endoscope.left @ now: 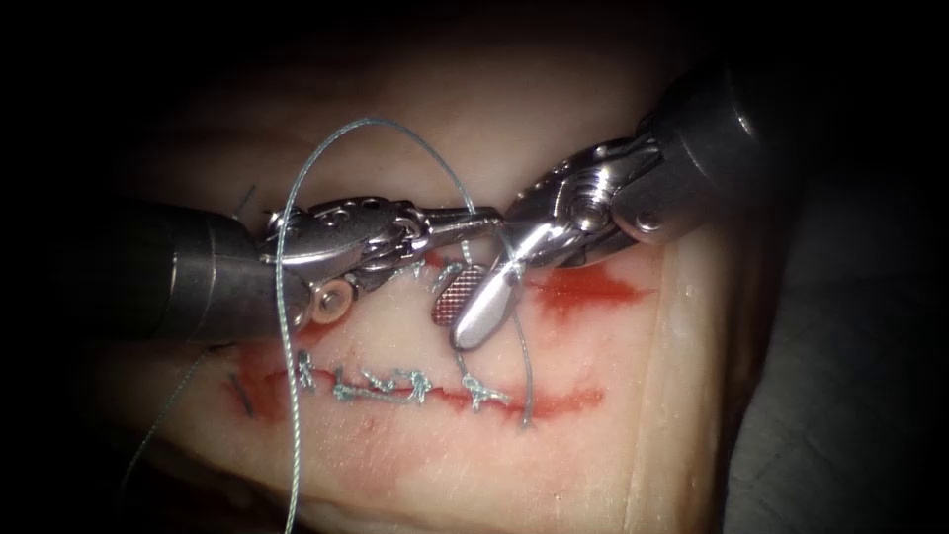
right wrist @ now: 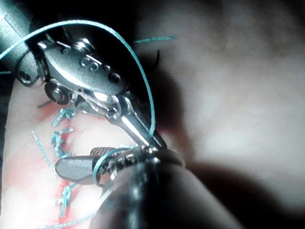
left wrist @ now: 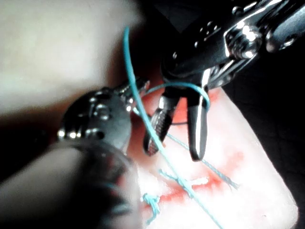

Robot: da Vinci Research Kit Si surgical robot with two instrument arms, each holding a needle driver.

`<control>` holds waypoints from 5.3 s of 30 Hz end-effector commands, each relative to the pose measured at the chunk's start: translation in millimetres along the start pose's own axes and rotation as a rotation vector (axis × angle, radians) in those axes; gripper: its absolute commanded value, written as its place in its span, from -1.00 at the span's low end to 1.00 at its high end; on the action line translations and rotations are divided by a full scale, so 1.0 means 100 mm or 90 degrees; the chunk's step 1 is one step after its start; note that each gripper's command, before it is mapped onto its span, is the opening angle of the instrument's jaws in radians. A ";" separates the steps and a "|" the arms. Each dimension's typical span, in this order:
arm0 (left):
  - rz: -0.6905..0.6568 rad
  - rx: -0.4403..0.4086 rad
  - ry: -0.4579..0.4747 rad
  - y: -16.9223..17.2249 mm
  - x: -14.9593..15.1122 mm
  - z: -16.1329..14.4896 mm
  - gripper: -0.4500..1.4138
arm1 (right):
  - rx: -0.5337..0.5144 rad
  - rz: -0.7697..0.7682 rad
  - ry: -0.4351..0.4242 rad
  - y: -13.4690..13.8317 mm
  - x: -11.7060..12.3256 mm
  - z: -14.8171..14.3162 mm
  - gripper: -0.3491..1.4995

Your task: Wound Closure

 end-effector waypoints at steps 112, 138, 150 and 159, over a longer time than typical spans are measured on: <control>-0.006 -0.033 0.199 -0.048 0.022 -0.035 -1.00 | 0.315 -0.077 -0.143 -0.014 0.011 -0.046 -1.00; -0.147 0.085 0.385 -0.103 0.057 -0.080 -1.00 | 0.516 0.419 -0.518 -0.021 0.069 -0.019 -1.00; -0.153 0.103 0.438 -0.113 0.066 -0.103 -1.00 | 0.554 0.519 -0.733 -0.013 0.084 -0.025 -1.00; -0.165 0.114 0.466 -0.126 0.068 -0.120 -1.00 | 0.555 0.531 -0.744 -0.023 0.090 -0.020 -1.00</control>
